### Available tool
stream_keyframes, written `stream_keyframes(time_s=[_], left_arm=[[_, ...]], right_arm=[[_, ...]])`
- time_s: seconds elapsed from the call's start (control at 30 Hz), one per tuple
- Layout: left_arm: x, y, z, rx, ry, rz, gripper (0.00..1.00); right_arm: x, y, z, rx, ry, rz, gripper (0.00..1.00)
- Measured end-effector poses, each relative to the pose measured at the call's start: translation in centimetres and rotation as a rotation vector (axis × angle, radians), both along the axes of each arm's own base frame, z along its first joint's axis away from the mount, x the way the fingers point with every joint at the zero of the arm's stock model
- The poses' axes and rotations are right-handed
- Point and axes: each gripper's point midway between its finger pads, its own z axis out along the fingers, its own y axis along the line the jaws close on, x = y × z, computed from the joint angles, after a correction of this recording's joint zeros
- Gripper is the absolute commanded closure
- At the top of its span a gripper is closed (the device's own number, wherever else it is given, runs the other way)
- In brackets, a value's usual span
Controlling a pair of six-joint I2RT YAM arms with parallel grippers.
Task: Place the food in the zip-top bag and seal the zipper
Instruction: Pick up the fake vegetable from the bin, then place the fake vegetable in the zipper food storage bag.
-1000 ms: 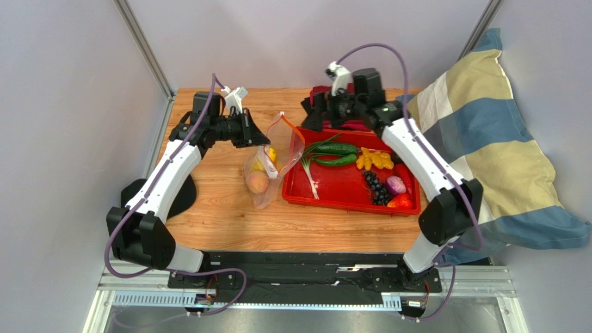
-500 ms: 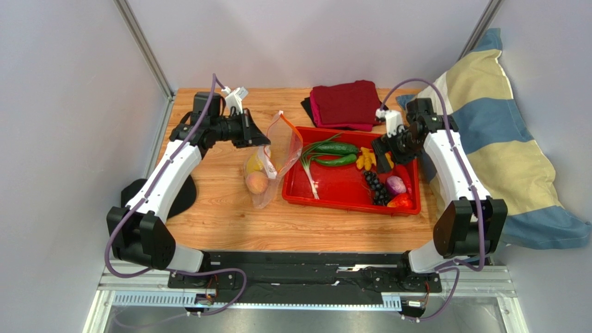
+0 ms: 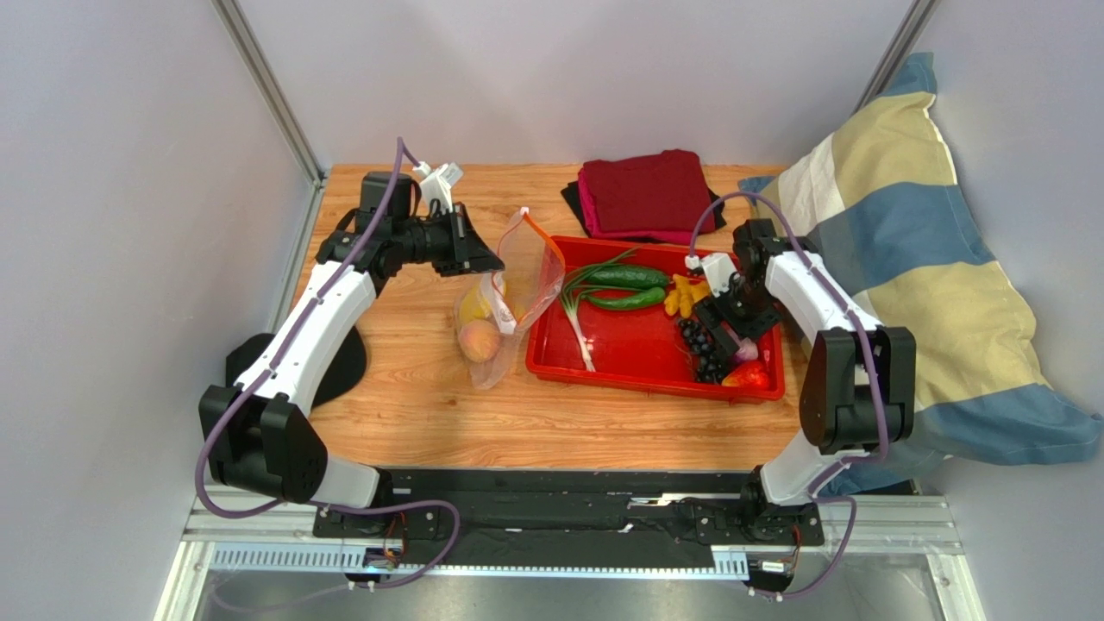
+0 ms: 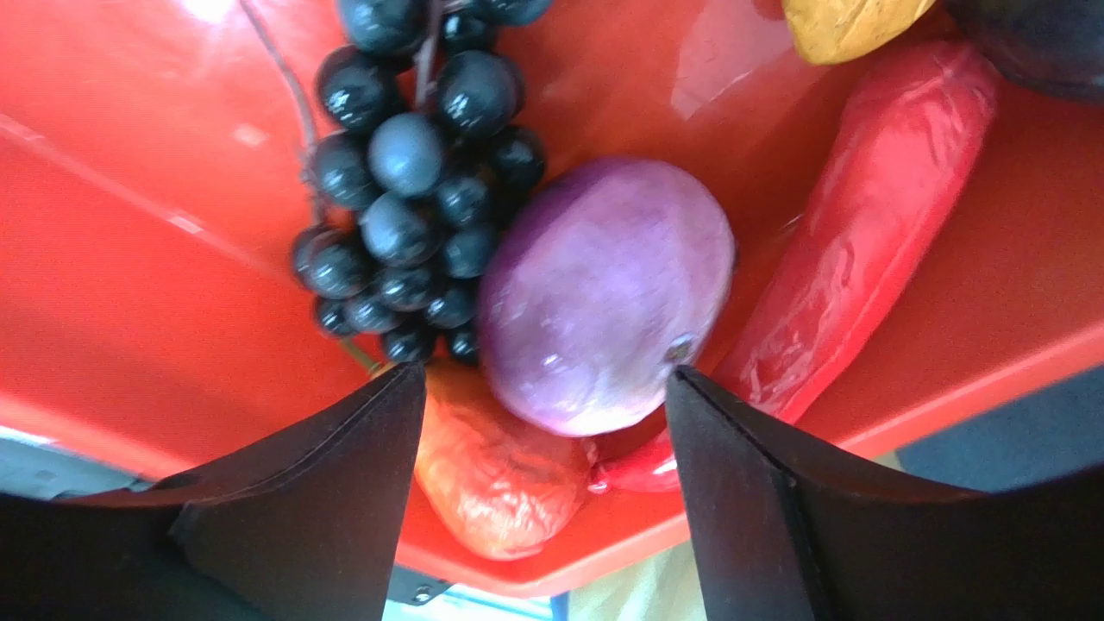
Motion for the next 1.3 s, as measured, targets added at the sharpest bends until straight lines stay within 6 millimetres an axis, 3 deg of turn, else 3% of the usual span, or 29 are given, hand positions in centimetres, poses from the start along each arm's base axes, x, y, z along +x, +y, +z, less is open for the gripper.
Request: stream_keyframes(time_s=[0.33, 0.47, 0.5, 0.63, 0.77, 0.97, 1.1, 1.2, 1.3], left_arm=[[0.0, 0.0, 0.0, 0.001, 0.001, -0.001, 1.0], [0.0, 0.0, 0.0, 0.001, 0.001, -0.002, 1.0], [0.0, 0.0, -0.1, 0.001, 0.002, -0.002, 1.0], [-0.1, 0.0, -0.1, 0.003, 0.003, -0.002, 1.0], [-0.1, 0.0, -0.1, 0.003, 0.004, -0.002, 1.0], [-0.2, 0.0, -0.4, 0.004, 0.011, -0.002, 1.0], [-0.2, 0.0, -0.3, 0.002, 0.012, -0.003, 1.0], [-0.3, -0.1, -0.3, -0.005, 0.013, -0.008, 1.0], [-0.4, -0.2, -0.3, -0.012, 0.015, -0.016, 1.0]], right_arm=[[1.2, -0.2, -2.0, -0.076, -0.017, 0.031, 0.33], [1.4, -0.1, -2.1, -0.092, -0.017, 0.037, 0.53], [1.5, -0.1, -2.0, -0.094, -0.017, 0.033, 0.63], [2.5, 0.8, -0.6, -0.051, -0.039, 0.012, 0.65], [4.8, 2.6, 3.2, 0.046, -0.111, -0.005, 0.66], [8.8, 8.8, 13.5, 0.385, -0.306, -0.022, 0.65], [8.7, 14.8, 19.8, 0.639, -0.389, 0.028, 0.64], [7.5, 19.9, 22.3, 0.766, -0.394, 0.105, 0.64], [6.3, 25.5, 23.1, 0.857, -0.37, 0.195, 0.64]])
